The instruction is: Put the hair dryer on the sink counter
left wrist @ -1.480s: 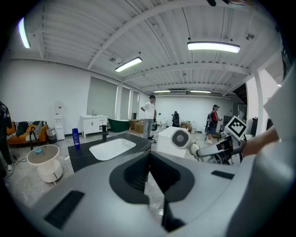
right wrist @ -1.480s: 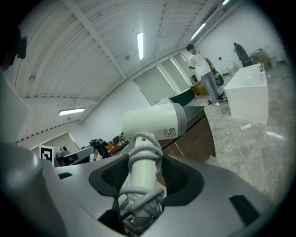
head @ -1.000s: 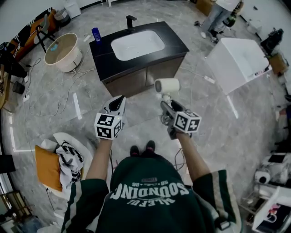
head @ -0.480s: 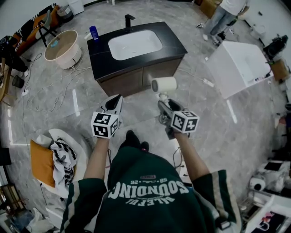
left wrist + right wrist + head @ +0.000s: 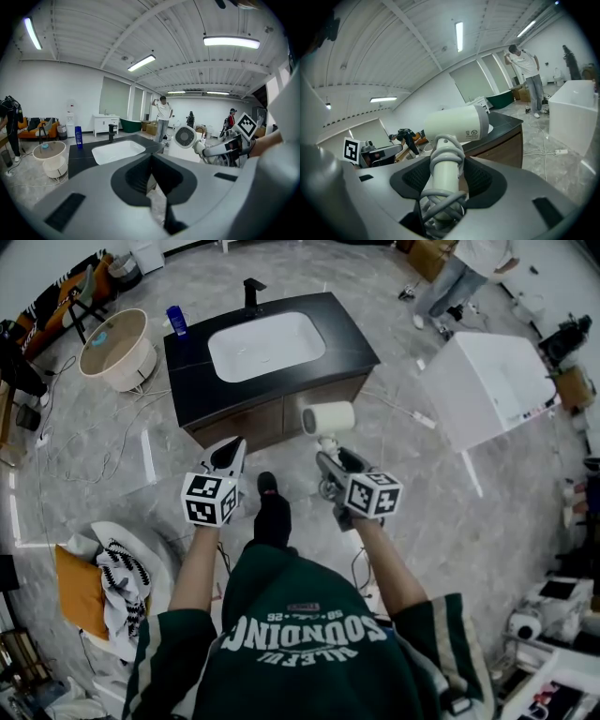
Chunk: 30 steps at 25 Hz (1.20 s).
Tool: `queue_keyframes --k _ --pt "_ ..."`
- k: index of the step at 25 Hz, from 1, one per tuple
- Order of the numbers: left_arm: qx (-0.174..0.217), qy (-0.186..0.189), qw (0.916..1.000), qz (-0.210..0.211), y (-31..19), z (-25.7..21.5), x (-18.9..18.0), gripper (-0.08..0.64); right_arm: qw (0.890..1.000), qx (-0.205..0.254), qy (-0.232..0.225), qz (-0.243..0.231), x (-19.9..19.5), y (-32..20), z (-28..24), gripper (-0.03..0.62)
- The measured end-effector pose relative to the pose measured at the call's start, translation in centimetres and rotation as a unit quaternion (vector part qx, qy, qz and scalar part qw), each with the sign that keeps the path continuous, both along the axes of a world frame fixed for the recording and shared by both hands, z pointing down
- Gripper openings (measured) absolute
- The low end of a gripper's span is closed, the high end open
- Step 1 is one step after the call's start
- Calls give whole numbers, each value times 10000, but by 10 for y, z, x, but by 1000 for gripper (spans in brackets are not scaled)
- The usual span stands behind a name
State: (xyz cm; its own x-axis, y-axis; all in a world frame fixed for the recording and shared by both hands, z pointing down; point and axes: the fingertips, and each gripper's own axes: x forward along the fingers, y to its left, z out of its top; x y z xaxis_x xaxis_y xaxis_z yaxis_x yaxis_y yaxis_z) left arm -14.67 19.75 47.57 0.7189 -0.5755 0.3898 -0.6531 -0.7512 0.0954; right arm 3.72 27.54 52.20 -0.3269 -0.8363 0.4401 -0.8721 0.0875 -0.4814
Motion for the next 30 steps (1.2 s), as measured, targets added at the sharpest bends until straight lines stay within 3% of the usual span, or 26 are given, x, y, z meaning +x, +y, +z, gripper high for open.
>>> queue_keyframes --k 15,22,30 --pt "-222 -106 9993 265 -185 20 64 2 9999 -137 19 89 53 -185 6 222" --pt "-308 -195 9986 394 -282 26 78 2 9998 -166 50 100 65 -287 5 222" --pt "-403 -174 9980 458 -354 29 89 2 9995 -257 62 172 79 -363 7 222"
